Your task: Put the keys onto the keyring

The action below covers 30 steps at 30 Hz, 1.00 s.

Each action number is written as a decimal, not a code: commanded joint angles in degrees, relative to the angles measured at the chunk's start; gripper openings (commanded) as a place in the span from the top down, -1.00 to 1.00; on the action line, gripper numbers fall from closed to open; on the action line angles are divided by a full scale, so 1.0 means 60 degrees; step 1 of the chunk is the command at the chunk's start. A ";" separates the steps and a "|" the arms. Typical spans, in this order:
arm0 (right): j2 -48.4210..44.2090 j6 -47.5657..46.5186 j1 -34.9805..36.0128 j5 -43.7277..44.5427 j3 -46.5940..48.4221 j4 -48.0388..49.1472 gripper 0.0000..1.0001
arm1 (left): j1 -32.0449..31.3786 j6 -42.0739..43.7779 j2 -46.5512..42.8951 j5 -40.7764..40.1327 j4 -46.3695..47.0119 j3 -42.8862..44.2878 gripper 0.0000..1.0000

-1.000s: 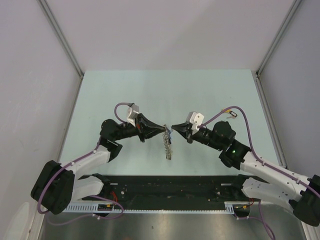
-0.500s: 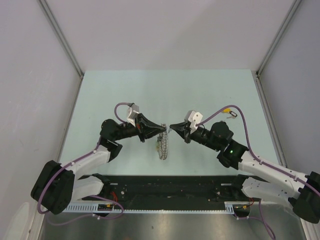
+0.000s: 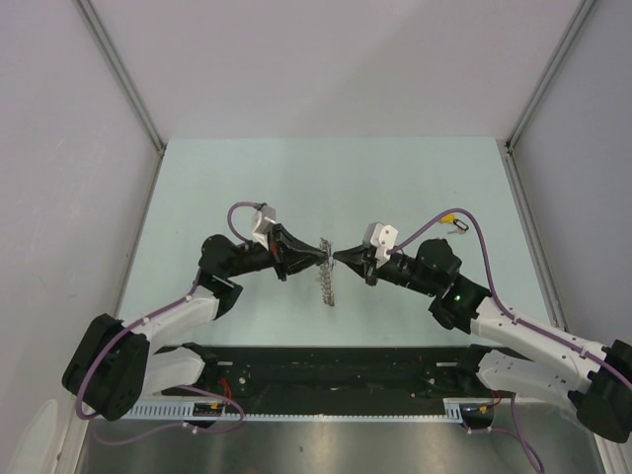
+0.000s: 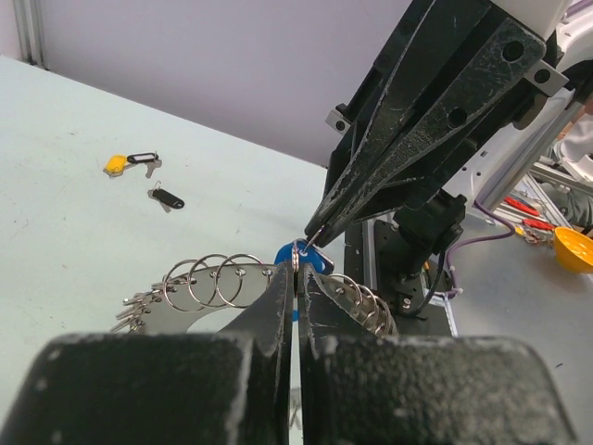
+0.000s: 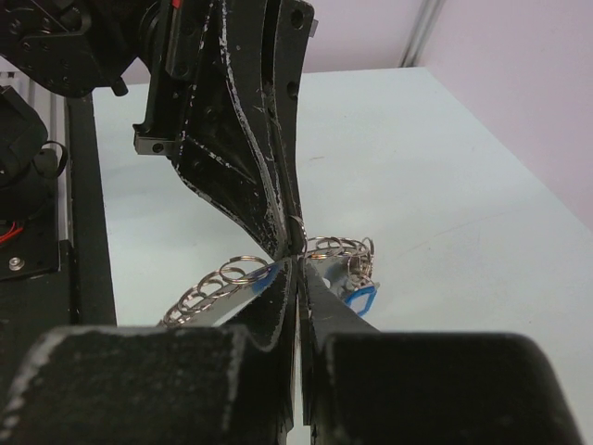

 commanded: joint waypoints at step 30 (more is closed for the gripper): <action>-0.0222 -0.0115 -0.0647 -0.1435 0.0103 0.0172 1.00 | -0.0024 -0.0765 0.0353 0.0643 0.1564 0.0361 0.99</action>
